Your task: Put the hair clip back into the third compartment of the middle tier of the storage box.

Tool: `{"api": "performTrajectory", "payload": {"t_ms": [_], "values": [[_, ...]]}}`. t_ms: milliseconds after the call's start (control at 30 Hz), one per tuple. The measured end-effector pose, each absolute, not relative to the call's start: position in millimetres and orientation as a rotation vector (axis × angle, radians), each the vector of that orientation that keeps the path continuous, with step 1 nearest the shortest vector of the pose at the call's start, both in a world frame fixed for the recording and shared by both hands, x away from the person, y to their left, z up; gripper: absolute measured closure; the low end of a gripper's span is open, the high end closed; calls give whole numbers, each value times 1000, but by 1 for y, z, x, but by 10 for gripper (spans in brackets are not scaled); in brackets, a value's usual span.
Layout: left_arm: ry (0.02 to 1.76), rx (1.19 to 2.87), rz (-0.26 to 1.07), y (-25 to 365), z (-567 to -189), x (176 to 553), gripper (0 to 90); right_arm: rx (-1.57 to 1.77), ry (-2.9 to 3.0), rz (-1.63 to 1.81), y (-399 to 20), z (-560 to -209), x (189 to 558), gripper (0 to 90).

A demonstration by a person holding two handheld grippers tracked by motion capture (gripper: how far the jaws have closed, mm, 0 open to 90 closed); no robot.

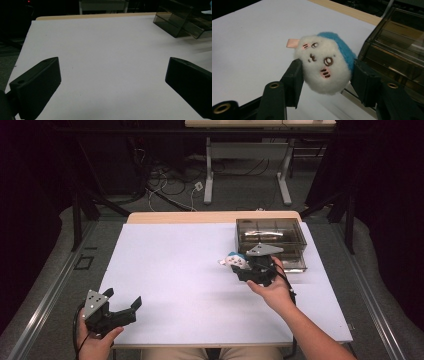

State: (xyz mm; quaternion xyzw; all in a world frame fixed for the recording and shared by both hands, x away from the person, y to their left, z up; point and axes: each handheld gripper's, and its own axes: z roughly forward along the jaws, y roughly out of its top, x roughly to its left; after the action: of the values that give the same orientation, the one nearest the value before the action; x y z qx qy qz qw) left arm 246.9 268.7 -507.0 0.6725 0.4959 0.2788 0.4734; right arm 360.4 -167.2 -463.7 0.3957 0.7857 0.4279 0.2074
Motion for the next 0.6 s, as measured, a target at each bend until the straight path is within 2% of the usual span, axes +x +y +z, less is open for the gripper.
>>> {"api": "performTrajectory", "payload": {"t_ms": [600], "values": [[1217, 1643, 678, 268, -508, 248, 2, 1207, 2088, 1131, -218, -462, 367, 463]]}}
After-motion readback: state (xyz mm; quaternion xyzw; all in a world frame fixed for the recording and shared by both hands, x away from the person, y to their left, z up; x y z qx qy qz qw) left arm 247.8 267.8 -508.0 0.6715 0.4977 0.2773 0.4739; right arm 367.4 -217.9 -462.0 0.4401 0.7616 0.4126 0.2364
